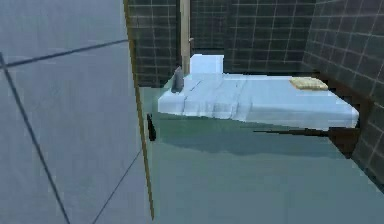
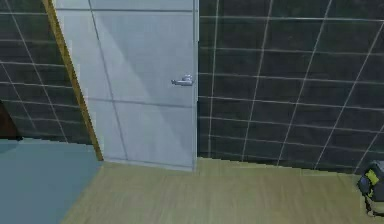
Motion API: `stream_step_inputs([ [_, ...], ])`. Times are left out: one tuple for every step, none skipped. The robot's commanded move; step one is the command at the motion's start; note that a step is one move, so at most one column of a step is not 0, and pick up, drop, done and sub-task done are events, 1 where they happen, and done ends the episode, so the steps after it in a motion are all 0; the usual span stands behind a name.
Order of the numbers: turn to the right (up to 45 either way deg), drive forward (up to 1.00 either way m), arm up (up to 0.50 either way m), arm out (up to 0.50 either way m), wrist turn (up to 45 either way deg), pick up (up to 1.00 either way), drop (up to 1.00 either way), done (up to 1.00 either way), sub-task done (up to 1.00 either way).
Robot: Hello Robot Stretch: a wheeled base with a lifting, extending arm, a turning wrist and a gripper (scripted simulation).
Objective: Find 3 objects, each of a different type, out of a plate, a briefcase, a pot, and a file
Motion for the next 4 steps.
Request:
stream_step_inputs([
  [0.0, 1.00, 0.00, 0.00, 0.0, 0.00, 0.00, 0.00, 0.00],
  [12.0, 0.00, 0.00, 0.00, 0.0, 0.00, 0.00, 0.00, 0.00],
  [0.0, 0.15, 0.00, 0.00, 0.0, 0.00, 0.00, 0.00, 0.00],
  [-42.0, 0.00, 0.00, 0.00, 0.0, 0.00, 0.00, 0.00, 0.00],
])
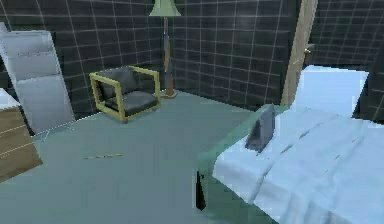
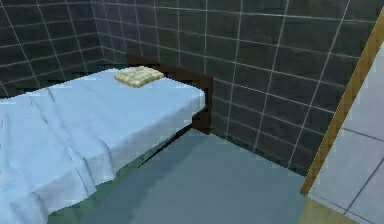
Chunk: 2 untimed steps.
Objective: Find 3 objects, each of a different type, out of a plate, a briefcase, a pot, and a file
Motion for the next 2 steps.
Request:
stream_step_inputs([
  [0.0, 0.40, 0.00, 0.00, 0.0, 0.00, 0.00, 0.00, 0.00],
  [-45.0, 0.00, 0.00, 0.00, 0.0, 0.00, 0.00, 0.00, 0.00],
])
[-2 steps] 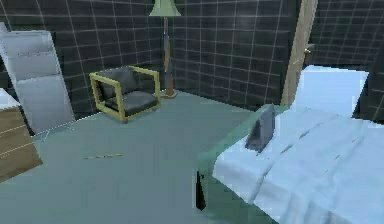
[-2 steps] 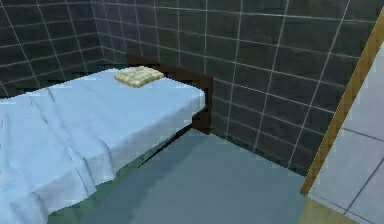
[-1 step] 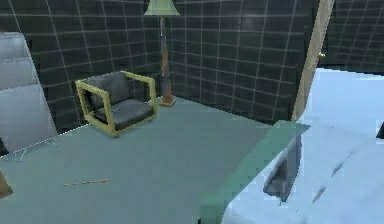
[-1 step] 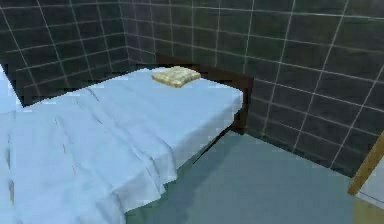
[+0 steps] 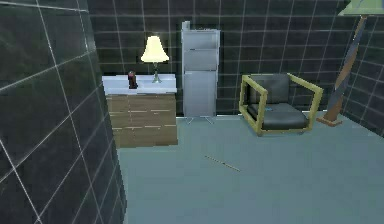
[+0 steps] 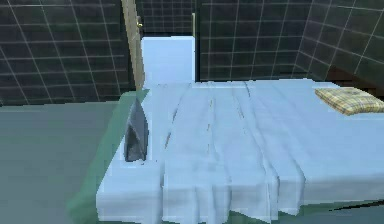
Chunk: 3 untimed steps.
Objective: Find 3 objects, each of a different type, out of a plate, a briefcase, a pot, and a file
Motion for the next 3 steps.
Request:
stream_step_inputs([
  [-3.0, 0.00, 0.00, 0.00, 0.0, 0.00, 0.00, 0.00, 0.00],
  [-3.0, 0.00, 0.00, 0.00, 0.0, 0.00, 0.00, 0.00, 0.00],
  [0.0, 0.30, 0.00, 0.00, 0.0, 0.00, 0.00, 0.00, 0.00],
])
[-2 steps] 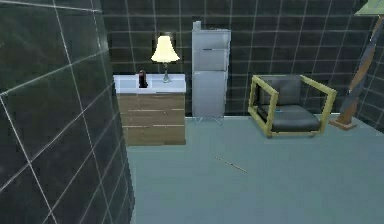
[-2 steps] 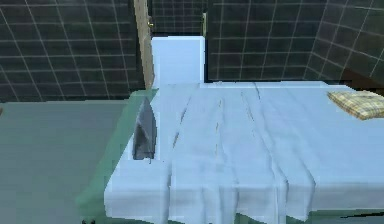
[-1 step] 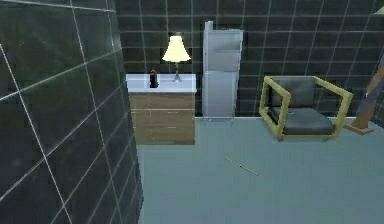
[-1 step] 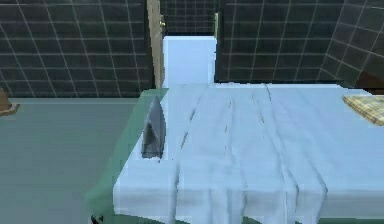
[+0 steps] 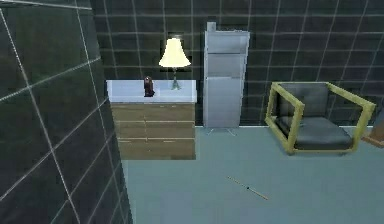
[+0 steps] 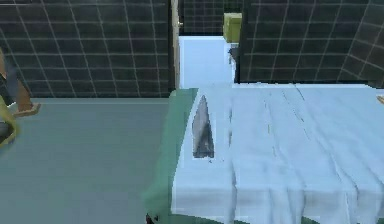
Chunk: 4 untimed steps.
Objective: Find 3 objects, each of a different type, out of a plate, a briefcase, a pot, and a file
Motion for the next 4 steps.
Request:
stream_step_inputs([
  [6.0, 0.00, 0.00, 0.00, 0.0, 0.00, 0.00, 0.00, 0.00],
  [0.0, 0.15, 0.00, 0.00, 0.0, 0.00, 0.00, 0.00, 0.00],
  [36.0, 0.00, 0.00, 0.00, 0.0, 0.00, 0.00, 0.00, 0.00],
  [3.0, 0.00, 0.00, 0.00, 0.0, 0.00, 0.00, 0.00, 0.00],
])
